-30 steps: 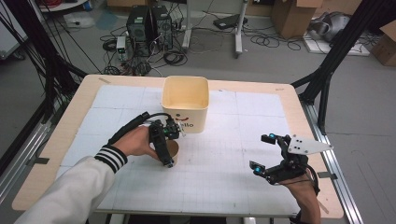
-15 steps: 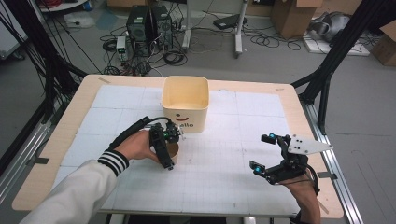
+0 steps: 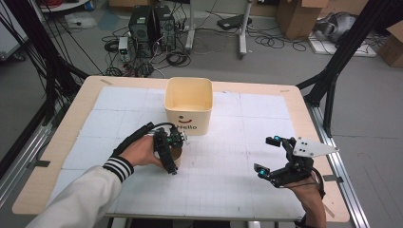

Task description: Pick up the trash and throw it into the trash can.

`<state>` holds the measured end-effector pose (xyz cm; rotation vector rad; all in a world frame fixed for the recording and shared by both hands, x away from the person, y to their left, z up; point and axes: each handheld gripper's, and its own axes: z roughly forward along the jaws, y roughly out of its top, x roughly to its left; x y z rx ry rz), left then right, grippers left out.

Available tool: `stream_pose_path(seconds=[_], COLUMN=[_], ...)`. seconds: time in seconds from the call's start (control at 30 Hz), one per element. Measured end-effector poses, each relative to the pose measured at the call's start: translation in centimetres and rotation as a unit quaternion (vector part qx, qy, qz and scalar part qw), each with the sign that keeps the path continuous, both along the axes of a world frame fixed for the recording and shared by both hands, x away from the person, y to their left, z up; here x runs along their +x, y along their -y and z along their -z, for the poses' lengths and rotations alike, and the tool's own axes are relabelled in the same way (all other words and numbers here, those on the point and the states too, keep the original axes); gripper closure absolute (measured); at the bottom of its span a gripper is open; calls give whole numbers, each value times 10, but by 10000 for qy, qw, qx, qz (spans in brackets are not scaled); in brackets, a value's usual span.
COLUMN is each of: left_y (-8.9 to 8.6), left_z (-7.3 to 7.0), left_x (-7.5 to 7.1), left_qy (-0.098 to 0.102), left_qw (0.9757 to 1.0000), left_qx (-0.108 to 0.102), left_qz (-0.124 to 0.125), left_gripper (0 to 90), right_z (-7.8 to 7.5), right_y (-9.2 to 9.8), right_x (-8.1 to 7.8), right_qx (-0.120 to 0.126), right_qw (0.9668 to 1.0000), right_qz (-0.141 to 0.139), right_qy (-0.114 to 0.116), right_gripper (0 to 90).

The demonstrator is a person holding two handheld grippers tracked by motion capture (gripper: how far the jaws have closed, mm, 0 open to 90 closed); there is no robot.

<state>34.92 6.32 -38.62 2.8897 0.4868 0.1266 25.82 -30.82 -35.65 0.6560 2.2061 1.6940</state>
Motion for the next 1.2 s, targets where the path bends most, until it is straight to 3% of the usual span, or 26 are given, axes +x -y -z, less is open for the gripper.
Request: stream_pose_path(seconds=[0.4, 0.77, 1.2], left_y=[0, -2, -3], left_z=[0, -4, -8], left_x=[0, 0, -3], left_qy=[-81, -87, -101], left_qw=[9999, 9999, 9999], left_qx=[-49, -77, -102], left_qz=[61, 35, 22], left_gripper=[226, 310, 326], right_z=[0, 1, 1], right_y=[0, -1, 0], right_x=[1, 1, 2], right_qx=[-12, -18, 25], right_qw=[10000, 10000, 10000], right_qz=[1, 22, 73], right_qy=[19, 17, 35], right_gripper=[2, 2, 2])
